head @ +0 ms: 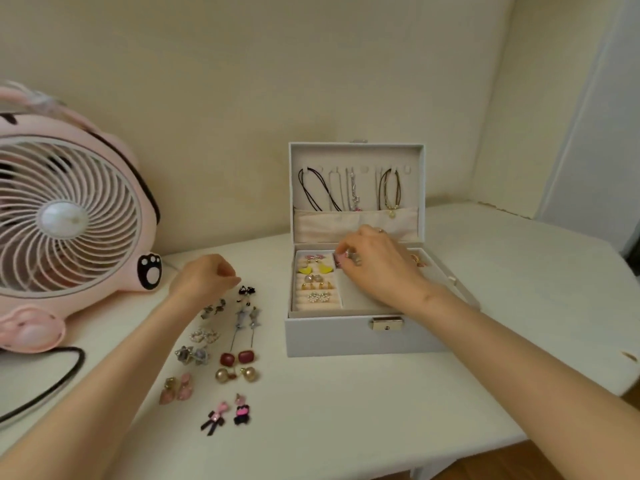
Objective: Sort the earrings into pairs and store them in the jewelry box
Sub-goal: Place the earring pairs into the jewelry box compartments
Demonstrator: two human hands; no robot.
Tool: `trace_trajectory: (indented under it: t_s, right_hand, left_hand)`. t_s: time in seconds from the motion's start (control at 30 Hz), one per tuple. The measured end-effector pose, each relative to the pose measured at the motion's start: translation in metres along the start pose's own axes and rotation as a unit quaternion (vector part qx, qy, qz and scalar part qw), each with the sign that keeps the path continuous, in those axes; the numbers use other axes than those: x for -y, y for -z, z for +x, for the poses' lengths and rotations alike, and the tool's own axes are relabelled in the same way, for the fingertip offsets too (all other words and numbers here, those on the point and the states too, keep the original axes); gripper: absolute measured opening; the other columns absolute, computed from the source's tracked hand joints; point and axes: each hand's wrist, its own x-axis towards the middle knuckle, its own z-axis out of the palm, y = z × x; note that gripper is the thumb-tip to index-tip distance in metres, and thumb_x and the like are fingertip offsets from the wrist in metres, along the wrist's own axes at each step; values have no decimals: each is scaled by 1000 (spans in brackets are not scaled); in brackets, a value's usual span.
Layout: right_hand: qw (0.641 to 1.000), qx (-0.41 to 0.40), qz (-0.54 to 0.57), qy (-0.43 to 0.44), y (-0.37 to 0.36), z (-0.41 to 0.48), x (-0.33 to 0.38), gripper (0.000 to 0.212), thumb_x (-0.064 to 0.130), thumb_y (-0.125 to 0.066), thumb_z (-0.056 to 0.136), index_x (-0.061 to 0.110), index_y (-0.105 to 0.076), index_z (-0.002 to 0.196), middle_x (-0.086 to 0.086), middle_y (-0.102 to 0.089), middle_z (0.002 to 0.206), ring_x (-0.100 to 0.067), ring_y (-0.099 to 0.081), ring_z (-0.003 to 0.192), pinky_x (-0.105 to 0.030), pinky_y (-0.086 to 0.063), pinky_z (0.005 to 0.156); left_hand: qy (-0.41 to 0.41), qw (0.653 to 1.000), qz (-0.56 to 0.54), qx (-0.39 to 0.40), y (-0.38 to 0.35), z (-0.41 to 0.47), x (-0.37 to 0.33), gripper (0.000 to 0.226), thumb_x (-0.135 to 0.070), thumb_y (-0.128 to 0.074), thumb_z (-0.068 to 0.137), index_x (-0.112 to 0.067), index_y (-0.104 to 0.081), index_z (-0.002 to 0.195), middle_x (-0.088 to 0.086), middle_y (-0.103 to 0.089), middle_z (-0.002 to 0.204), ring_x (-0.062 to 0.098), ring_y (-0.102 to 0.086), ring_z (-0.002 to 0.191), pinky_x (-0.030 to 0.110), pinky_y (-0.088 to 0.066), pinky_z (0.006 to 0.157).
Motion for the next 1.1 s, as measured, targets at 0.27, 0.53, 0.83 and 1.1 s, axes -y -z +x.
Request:
trace_trajectory:
  t_s: [0.27, 0.53, 0.83, 1.1]
  right_hand:
    - [996, 20, -41, -80, 7, -13, -43, 17, 22, -50, 89, 22, -66, 93, 3, -61, 101, -20, -55, 98, -28, -39, 70]
    - [987, 10, -118, -111, 20, -31, -85, 16, 30, -51, 91, 18, -61, 94, -3, -57, 98, -27, -49, 100, -35, -38, 77]
    - [986, 47, -79, -138, 19, -27, -85, 25, 35, -47, 93, 13, -58, 95, -8, -55, 103, -30, -42, 108, -38, -39, 86]
    - [974, 12, 55, -218, 21, -20, -88, 34, 46, -45, 93, 17, -48, 76, 3, -53, 86, -24, -45, 100, -38, -37, 83]
  left_hand:
    - [-27, 999, 0, -23, 3, 2, 1, 16, -21, -56, 89, -9, -65, 96, 4, -64, 99, 24, -58, 96, 40, -49, 85]
    - [-216, 955, -40, -198, -4, -33, -34, 11, -10, -53, 89, -15, -61, 93, -6, -61, 86, 13, -55, 80, 29, -42, 67]
    - [-463, 886, -3, -4, -15, -73, -73, 53, -66, -48, 77, -27, -51, 113, -13, -49, 111, 1, -39, 104, 21, -35, 92]
    - [-333, 934, -124, 18, -44, -77, -67, 97, -47, -79, 63, -23, -24, 139, -10, -12, 142, 3, -28, 125, 11, -29, 97]
